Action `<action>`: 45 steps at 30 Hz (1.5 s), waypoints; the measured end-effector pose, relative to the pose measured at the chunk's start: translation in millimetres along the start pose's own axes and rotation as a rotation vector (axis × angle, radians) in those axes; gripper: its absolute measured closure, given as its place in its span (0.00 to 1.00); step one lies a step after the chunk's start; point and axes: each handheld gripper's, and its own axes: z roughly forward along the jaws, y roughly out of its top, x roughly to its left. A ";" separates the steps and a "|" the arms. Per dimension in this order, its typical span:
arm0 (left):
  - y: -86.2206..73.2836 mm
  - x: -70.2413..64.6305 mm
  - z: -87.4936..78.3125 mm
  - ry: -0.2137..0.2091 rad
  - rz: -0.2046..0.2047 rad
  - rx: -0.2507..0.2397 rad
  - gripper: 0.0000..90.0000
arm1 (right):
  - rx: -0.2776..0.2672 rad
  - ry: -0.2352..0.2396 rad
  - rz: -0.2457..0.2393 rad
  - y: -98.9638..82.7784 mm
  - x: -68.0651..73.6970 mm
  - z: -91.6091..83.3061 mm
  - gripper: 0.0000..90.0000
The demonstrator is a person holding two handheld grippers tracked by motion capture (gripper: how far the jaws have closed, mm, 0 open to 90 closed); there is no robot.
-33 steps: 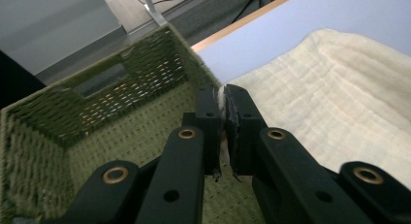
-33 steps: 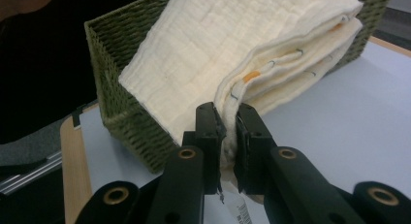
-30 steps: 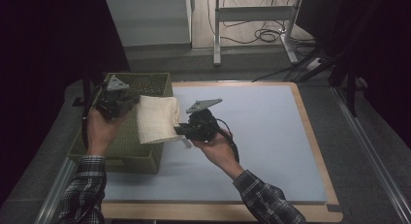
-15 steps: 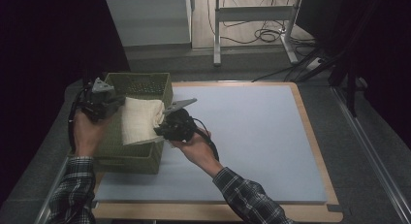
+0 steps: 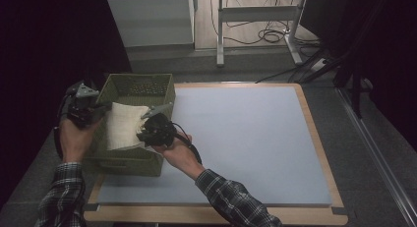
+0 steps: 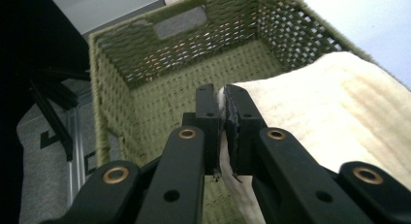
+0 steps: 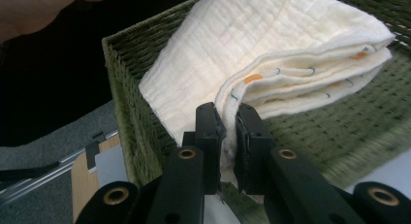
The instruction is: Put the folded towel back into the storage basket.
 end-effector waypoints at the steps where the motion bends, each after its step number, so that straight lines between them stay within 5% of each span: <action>1: -1.7 1.9 -0.2 0.003 -0.003 0.003 0.95 | 0.002 0.000 -0.001 0.9 1.4 3.3 0.90; 16: -20.5 25.9 -7.7 0.049 -0.040 0.022 0.95 | 0.029 0.015 -0.002 10.4 16.7 44.5 0.90; 20: -23.2 21.0 2.3 0.034 -0.033 0.037 0.95 | 0.050 0.001 -0.013 5.3 17.5 43.8 0.90; 33: -17.2 -8.9 31.4 -0.031 0.026 0.079 0.95 | 0.089 -0.040 0.064 -17.8 15.4 26.2 0.90; 45: -25.9 -18.2 50.1 -0.044 0.060 0.155 0.94 | 0.139 -0.078 0.082 -24.9 25.8 35.4 0.89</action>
